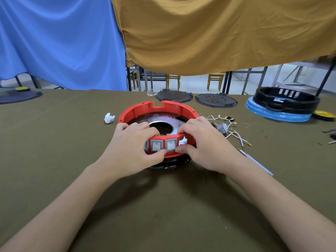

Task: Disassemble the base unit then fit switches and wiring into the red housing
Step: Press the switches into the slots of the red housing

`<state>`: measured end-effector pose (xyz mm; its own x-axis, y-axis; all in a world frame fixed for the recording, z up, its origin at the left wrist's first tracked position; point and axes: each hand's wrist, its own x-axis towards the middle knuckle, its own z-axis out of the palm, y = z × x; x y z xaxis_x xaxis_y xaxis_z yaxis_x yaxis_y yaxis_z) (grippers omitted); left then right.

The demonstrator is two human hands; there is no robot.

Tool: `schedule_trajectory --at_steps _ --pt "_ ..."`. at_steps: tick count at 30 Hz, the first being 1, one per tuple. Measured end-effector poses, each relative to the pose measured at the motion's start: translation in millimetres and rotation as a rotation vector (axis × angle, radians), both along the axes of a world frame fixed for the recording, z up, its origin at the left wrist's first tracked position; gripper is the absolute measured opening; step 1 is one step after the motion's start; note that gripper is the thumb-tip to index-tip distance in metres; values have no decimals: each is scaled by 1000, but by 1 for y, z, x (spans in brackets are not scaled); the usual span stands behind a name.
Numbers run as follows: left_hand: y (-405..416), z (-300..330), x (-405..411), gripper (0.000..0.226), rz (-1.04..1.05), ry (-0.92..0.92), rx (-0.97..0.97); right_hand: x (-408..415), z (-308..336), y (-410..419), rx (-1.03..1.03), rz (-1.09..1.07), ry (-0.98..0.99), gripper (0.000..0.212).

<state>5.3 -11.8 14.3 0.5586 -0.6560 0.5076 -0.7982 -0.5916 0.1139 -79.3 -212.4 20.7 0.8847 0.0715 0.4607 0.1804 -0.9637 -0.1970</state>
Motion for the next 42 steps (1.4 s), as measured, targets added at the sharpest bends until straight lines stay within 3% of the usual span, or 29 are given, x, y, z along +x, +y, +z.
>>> schedule_trajectory --at_steps 10,19,22,25,29,33,38,40,42 --pt "4 4 0 50 -138 175 -106 -7 2 -5 174 84 67 44" --pt "4 5 4 21 -133 116 -78 2 -1 14 173 -66 -48 27" --pt "5 4 3 27 -138 98 -97 -3 -2 9 222 16 -26 27" --pt "4 3 0 39 -151 95 -107 -4 -2 -1 408 69 -76 27" --pt "1 3 -2 33 -136 108 -124 5 0 -18 611 -202 -263 22" --pt "0 1 -4 25 -98 77 -152 10 -5 -55 452 -572 -204 36" --pt "-1 1 -5 30 -89 79 -173 19 -23 -77 426 -641 121 40" --pt "-1 1 -5 33 -99 82 -177 23 -26 -77 391 -656 97 26" --pt "0 0 -6 34 -114 101 -171 23 -26 -78 356 -693 40 26"
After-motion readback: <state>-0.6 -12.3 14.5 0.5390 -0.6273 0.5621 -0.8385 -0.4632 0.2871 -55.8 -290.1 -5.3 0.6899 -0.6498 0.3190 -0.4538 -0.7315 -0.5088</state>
